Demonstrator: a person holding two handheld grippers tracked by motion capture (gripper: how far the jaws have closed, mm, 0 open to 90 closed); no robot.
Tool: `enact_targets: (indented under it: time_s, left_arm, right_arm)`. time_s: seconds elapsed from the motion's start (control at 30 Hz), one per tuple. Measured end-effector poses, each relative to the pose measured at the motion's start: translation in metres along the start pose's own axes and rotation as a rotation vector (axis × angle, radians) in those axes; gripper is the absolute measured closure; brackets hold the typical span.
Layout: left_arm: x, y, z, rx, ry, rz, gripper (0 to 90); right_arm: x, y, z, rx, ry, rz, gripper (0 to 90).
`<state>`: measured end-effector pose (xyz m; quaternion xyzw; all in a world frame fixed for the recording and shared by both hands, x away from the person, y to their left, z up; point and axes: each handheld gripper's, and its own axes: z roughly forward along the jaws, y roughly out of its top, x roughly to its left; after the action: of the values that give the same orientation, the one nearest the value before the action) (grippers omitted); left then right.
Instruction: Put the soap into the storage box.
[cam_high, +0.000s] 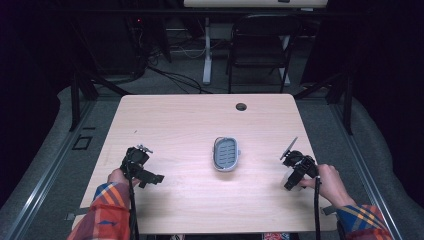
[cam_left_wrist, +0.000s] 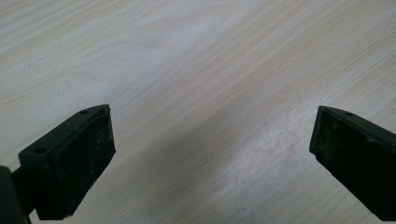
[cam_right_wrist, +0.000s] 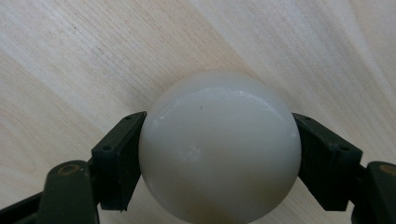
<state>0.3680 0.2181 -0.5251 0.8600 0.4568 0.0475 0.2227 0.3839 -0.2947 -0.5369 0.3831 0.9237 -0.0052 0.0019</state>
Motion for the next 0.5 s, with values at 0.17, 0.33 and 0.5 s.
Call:
enact_targets:
  time_s: [0.17, 0.33, 0.5]
  left_arm:
    - [0.0000, 0.0002, 0.0002, 0.001, 0.000, 0.001, 0.1]
    - [-0.0001, 0.0001, 0.0002, 0.003, 0.000, -0.001, 0.1]
    - [0.0000, 0.0001, 0.0002, 0.002, 0.000, 0.001, 0.1]
  right_arm:
    - [0.0003, 0.0002, 0.0021, -0.019, 0.016, 0.031, 24.0]
    - [0.0010, 0.0003, 0.0032, -0.032, 0.019, 0.049, 24.1]
    - [0.0010, 0.0010, -0.0003, -0.037, 0.020, 0.048, 24.2]
